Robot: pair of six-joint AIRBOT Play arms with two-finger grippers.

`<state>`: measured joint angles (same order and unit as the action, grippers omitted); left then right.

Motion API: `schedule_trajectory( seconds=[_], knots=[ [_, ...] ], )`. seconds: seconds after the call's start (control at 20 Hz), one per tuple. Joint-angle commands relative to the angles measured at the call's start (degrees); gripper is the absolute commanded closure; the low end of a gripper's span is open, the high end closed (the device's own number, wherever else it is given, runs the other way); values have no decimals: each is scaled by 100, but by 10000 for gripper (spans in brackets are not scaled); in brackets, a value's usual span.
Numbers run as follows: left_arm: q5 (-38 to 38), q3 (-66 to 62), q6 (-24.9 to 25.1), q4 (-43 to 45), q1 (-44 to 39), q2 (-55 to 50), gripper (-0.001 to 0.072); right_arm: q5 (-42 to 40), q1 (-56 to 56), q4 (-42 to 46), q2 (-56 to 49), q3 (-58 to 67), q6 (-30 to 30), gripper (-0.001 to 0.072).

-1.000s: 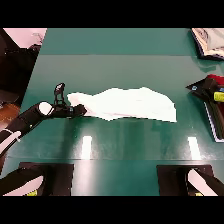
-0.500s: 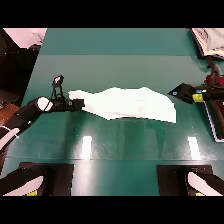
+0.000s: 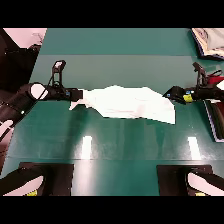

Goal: Fold the shirts.

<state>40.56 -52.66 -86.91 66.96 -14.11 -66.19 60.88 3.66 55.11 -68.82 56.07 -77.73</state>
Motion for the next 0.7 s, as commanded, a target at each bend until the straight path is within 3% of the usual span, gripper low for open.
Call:
schedule_trajectory(
  seconds=[0.0, 0.15, 0.35, 0.65],
  knots=[
    [103, -70, 33, 33, -2, 2, 680, -444, 444, 564, -57, 81, 87, 202],
    [192, -70, 33, 28, -2, 2, 680, -319, 946, 1156, -437, 826, 83, 202],
    [358, -70, 33, 28, -2, 2, 680, 717, 1353, 1899, -1543, 2085, 63, 202],
    [448, -70, 33, 28, -2, 2, 680, 1392, 1484, 1945, -2730, 3261, -50, 203]
  ],
)
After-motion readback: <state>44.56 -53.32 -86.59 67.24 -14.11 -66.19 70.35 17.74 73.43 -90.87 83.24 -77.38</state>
